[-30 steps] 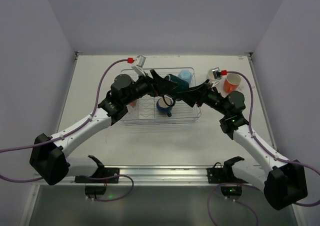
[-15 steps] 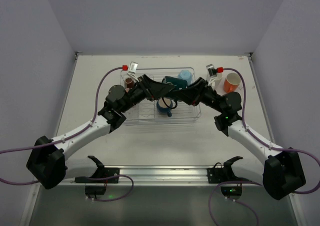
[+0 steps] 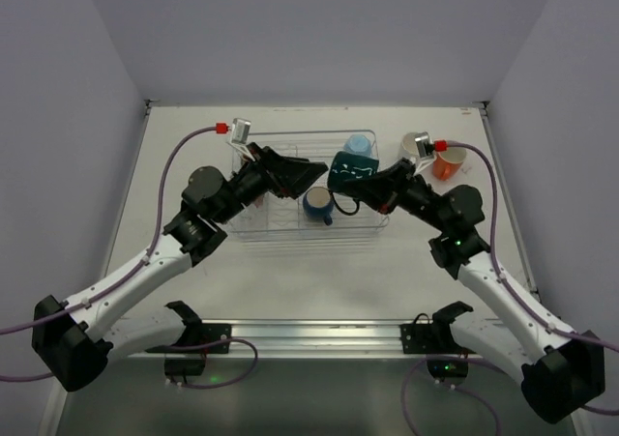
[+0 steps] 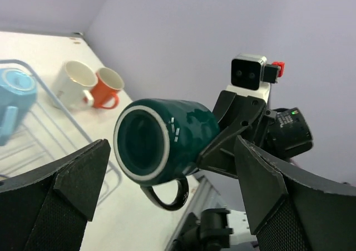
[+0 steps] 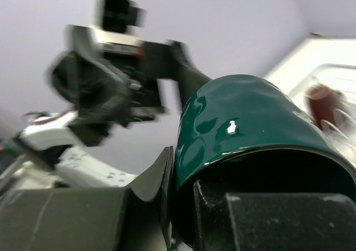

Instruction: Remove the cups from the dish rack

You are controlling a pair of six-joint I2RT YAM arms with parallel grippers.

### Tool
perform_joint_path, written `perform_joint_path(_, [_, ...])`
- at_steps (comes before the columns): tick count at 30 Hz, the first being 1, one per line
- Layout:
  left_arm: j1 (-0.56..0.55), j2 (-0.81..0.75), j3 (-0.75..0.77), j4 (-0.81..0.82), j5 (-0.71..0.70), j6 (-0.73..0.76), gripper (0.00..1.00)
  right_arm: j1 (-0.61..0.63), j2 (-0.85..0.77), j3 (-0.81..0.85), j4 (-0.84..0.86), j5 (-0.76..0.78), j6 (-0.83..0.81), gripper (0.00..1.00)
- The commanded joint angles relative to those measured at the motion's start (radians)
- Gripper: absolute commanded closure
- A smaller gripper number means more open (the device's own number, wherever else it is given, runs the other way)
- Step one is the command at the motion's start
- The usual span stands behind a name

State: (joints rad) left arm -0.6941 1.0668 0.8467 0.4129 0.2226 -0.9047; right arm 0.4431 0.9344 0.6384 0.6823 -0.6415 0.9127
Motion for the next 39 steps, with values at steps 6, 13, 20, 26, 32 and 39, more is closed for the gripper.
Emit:
perform_joint_path(6, [0.004, -0.126, 0.000, -0.473, -0.114, 0.373, 0.00, -0.037, -0.114, 0.246, -0.932, 0.501, -0.480, 1.00])
perform_joint_path(13, [0.001, -0.168, 0.092, -0.761, -0.150, 0.553, 0.00, -0.168, 0.084, 0.374, -1.185, 0.754, -0.613, 1.00])
perform_joint_path(20, [-0.001, -0.180, 0.060, -0.838, -0.342, 0.662, 0.00, -0.237, 0.358, 0.443, -1.163, 0.775, -0.632, 1.00])
perform_joint_path(26, [-0.001, -0.185, 0.025, -0.823, -0.342, 0.699, 0.00, -0.259, 0.539, 0.483, -1.121, 0.744, -0.618, 1.00])
perform_joint_path(32, [0.001, -0.189, 0.020, -0.816, -0.312, 0.704, 0.00, -0.257, 0.632, 0.465, -1.089, 0.730, -0.606, 0.97])
perform_joint_path(39, [0.001, -0.169, 0.031, -0.806, -0.279, 0.699, 0.00, -0.259, 0.661, 0.408, -1.049, 0.727, -0.589, 0.82])
